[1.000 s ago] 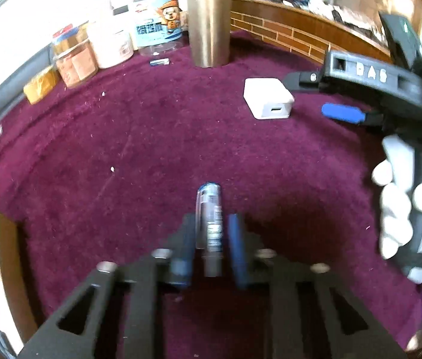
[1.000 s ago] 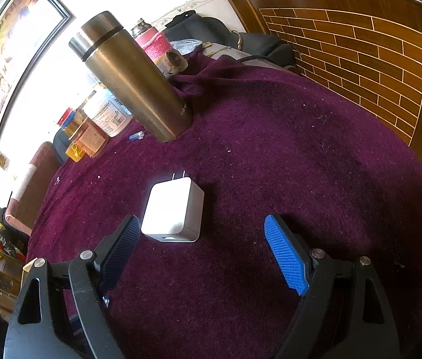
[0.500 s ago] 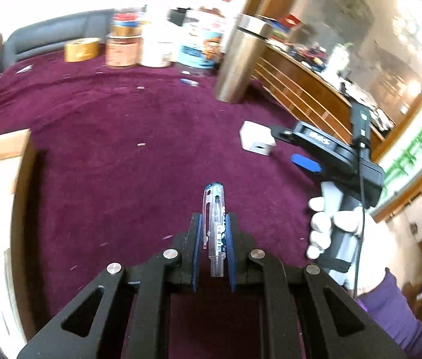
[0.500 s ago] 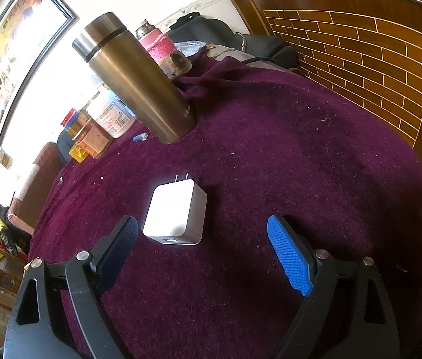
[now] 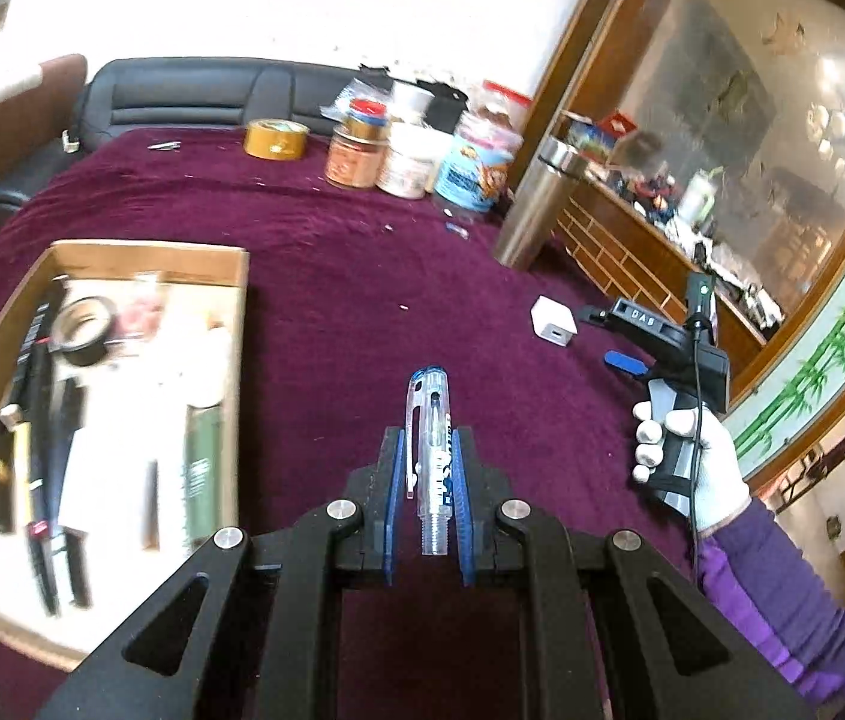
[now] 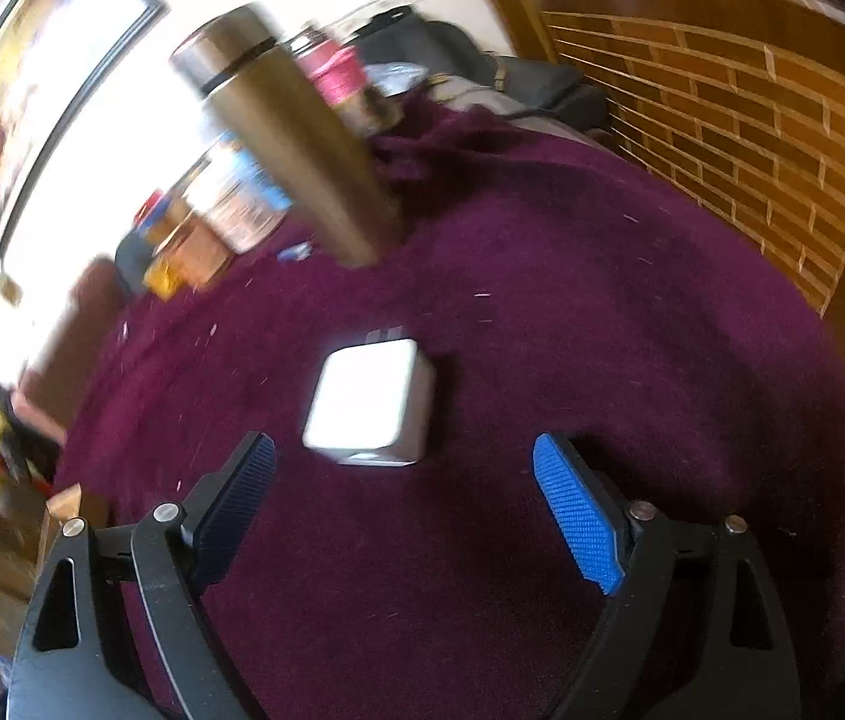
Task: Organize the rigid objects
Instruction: 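Carry the blue pen over the box while the right tool grasps the white charger, then lower the blue pen and white charger into the box and open both tools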
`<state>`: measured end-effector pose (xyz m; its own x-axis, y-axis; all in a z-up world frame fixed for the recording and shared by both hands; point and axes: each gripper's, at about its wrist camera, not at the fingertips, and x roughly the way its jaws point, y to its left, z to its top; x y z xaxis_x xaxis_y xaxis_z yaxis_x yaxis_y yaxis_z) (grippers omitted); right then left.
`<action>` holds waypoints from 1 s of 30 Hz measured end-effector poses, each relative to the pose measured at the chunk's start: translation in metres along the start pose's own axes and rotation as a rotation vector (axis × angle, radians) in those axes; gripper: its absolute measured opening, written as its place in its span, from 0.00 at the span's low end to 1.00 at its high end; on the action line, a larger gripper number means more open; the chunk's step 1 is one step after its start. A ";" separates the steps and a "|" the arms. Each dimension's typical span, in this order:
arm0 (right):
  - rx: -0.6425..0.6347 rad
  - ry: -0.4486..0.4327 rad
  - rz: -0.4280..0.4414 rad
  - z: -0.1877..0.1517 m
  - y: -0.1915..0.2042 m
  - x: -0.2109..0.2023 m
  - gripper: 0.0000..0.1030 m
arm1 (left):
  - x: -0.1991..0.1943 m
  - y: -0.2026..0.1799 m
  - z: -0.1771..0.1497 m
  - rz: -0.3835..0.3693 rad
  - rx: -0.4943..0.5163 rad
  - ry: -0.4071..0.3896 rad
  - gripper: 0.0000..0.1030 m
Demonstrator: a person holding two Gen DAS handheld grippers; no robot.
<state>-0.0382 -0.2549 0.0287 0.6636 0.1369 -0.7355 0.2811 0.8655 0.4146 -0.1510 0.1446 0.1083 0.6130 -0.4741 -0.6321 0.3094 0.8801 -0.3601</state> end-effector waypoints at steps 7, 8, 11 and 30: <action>-0.173 0.115 -0.236 0.011 0.039 0.047 0.77 | -0.046 0.055 -0.012 0.092 -0.095 -0.079 0.12; -0.180 0.133 -0.250 0.010 0.040 0.052 0.53 | -0.052 0.064 -0.015 0.113 -0.113 -0.087 0.12; -0.197 0.116 -0.270 0.005 0.040 0.051 0.43 | -0.065 0.095 -0.024 0.172 -0.177 -0.092 0.12; -0.212 0.183 0.189 -0.048 0.137 -0.012 0.42 | -0.019 0.162 -0.005 0.185 -0.247 -0.001 0.12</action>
<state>-0.0417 -0.1150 0.0686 0.5495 0.3717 -0.7483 0.0019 0.8950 0.4461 -0.1162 0.2959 0.0593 0.6431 -0.3067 -0.7017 0.0069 0.9186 -0.3952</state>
